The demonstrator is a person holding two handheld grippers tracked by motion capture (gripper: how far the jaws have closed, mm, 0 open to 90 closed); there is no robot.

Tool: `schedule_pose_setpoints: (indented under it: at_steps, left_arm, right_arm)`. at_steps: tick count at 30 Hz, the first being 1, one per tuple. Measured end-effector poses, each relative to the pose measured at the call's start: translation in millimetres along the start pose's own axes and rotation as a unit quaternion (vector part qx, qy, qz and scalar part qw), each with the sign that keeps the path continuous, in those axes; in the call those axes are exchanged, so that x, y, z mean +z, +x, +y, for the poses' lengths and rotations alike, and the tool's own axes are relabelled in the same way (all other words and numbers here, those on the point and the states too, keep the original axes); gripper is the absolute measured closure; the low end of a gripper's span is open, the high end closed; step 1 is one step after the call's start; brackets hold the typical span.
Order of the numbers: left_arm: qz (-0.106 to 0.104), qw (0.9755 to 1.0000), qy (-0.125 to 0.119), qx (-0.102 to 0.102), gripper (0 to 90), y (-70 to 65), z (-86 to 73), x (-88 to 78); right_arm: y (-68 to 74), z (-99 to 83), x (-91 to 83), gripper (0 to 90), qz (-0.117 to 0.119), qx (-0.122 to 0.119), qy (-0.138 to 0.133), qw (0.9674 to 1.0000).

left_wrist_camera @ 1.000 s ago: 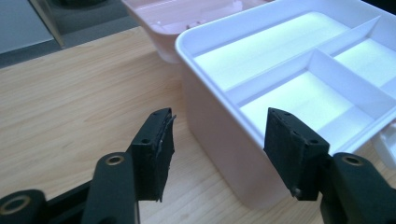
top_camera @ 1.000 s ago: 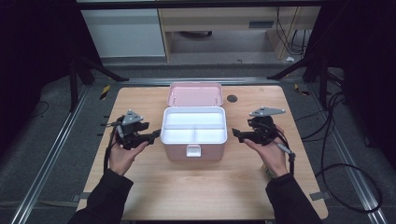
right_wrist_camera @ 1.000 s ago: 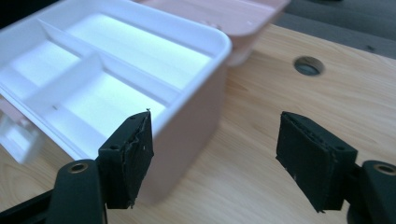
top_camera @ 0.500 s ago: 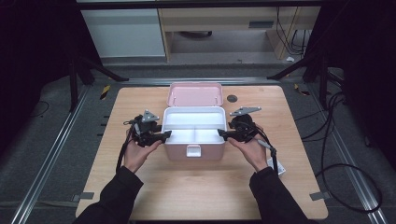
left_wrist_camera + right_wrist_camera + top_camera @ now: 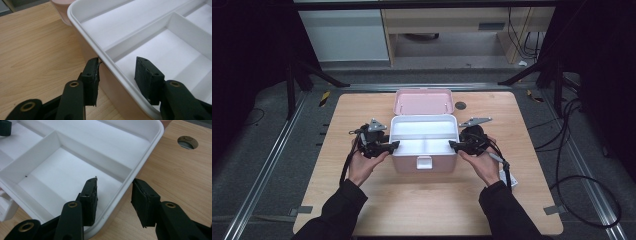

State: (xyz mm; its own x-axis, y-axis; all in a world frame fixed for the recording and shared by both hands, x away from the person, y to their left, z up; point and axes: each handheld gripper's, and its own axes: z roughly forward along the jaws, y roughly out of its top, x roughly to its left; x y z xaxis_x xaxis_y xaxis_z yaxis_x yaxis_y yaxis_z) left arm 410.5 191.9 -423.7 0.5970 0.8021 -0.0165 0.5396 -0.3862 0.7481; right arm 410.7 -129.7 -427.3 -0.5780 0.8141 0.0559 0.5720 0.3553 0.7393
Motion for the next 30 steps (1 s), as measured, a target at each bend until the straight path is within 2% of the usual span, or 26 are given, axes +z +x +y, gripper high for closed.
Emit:
schedule_pose_setpoints:
  at_steps: [6,8,9,11,12,13,14,16,17,18,19,21,22,23,25,29,30]
  left_arm:
    - [0.001,1.0,-0.002,0.007,54.6,0.7,0.3,0.2]
    - [-0.001,0.9999,-0.01,0.009,54.0,1.3,0.7,-1.3]
    - [-0.003,0.9998,-0.013,0.012,53.1,1.6,1.2,-2.7]
    - [0.004,0.9994,-0.015,0.029,52.8,4.0,6.2,-11.2]
    - [0.004,0.9994,-0.015,0.029,52.7,4.0,6.2,-11.2]
    - [-0.001,0.9991,-0.024,0.035,52.4,8.2,11.3,-18.5]
    - [-0.001,0.9991,-0.024,0.035,52.1,8.2,11.3,-18.5]
    - [-0.009,0.9982,-0.025,0.055,51.4,16.5,21.5,-27.1]
    - [-0.009,0.9982,-0.025,0.055,51.2,16.5,21.5,-27.1]
    - [-0.024,0.9973,-0.022,0.065,50.9,23.0,28.7,-30.7]
    - [-0.024,0.9973,-0.022,0.065,50.8,23.0,28.7,-30.7]
    - [-0.048,0.9962,-0.015,0.072,49.8,30.3,36.1,-32.5]
    - [-0.057,0.9955,-0.007,0.076,49.8,32.5,38.7,-32.5]
    - [-0.066,0.9942,-0.004,0.085,49.1,36.0,42.7,-32.9]
    - [-0.084,0.9925,0.004,0.089,49.3,40.7,47.8,-32.3]
    - [-0.117,0.986,0.019,0.117,49.7,47.9,58.7,-29.6]
    - [-0.123,0.9833,0.039,0.128,49.4,48.8,65.1,-27.4]
  right_arm:
    - [3.4,-0.5,-1.7,55.9,-0.006,0.004,0.003,1.0]
    - [3.3,-0.2,-2.0,54.9,-0.004,0.006,0.005,1.0]
    - [1.5,1.4,-5.3,53.1,-0.002,-0.002,-0.006,1.0]
    - [-1.9,3.7,-10.2,48.9,-0.003,-0.011,-0.023,0.9997]
    - [-1.9,3.7,-10.2,48.9,-0.003,-0.011,-0.023,0.9997]
    - [-6.5,6.9,-17.1,45.3,0.004,-0.024,-0.045,0.9987]
    - [-8.4,8.2,-19.0,44.5,0.005,-0.029,-0.05,0.9983]
    - [-14.6,13.2,-23.7,43.1,0.013,-0.046,-0.06,0.9971]
    - [-14.6,13.2,-23.7,43.1,0.013,-0.046,-0.06,0.9971]
    - [-19.9,18.9,-26.7,42.6,0.018,-0.06,-0.066,0.9959]
    - [-19.9,18.9,-26.7,42.6,0.018,-0.06,-0.066,0.9959]
    - [-28.1,29.5,-30.2,41.3,0.031,-0.076,-0.073,0.994]
    - [-28.1,29.5,-30.2,41.3,0.031,-0.076,-0.073,0.994]
    - [-30.3,32.5,-30.8,41.1,0.037,-0.079,-0.073,0.9934]
    - [-35.9,41.5,-32.2,40.0,0.054,-0.091,-0.074,0.9916]
    - [-43.0,56.5,-32.1,39.5,0.079,-0.118,-0.073,0.9872]
    - [-45.0,63.2,-30.9,39.9,0.094,-0.13,-0.07,0.9846]
